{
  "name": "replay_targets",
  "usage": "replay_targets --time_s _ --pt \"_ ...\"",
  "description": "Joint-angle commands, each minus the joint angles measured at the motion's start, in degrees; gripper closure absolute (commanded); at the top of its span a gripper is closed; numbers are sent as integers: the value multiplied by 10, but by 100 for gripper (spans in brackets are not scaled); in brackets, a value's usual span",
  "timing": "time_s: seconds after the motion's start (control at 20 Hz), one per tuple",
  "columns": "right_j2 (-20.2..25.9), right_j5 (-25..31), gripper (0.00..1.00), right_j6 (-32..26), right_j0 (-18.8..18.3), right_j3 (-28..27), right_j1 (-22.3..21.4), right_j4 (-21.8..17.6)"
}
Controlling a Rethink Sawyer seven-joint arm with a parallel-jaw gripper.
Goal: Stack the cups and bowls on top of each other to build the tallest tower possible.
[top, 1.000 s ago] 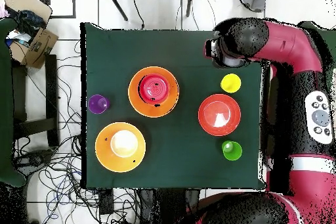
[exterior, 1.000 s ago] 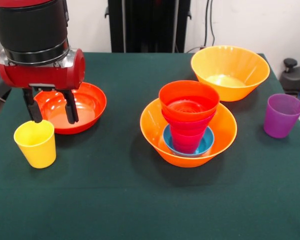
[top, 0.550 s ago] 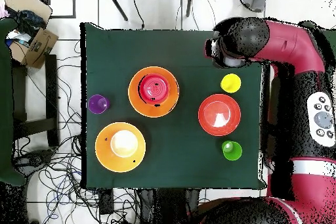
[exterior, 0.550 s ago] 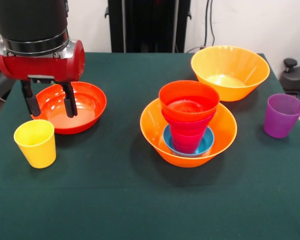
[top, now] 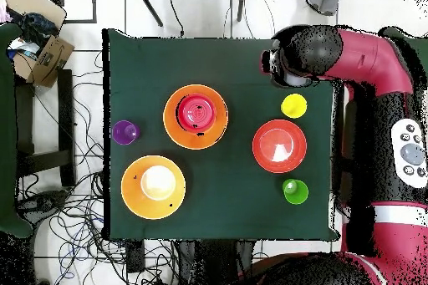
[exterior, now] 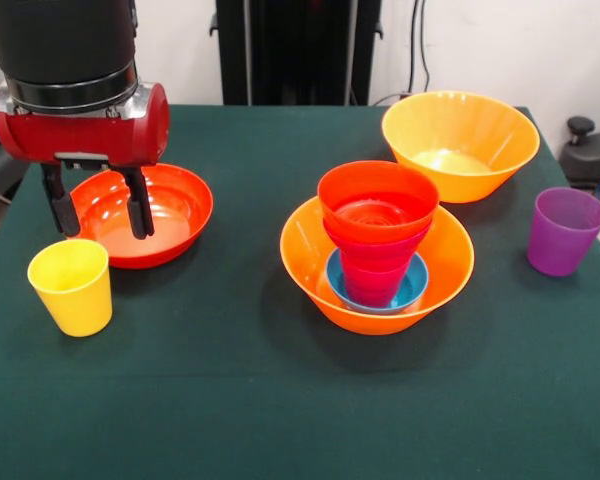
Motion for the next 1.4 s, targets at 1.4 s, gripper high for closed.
replay_targets --time_s 1.4 --pt "32 -88 0 -78 17 37 47 -13"
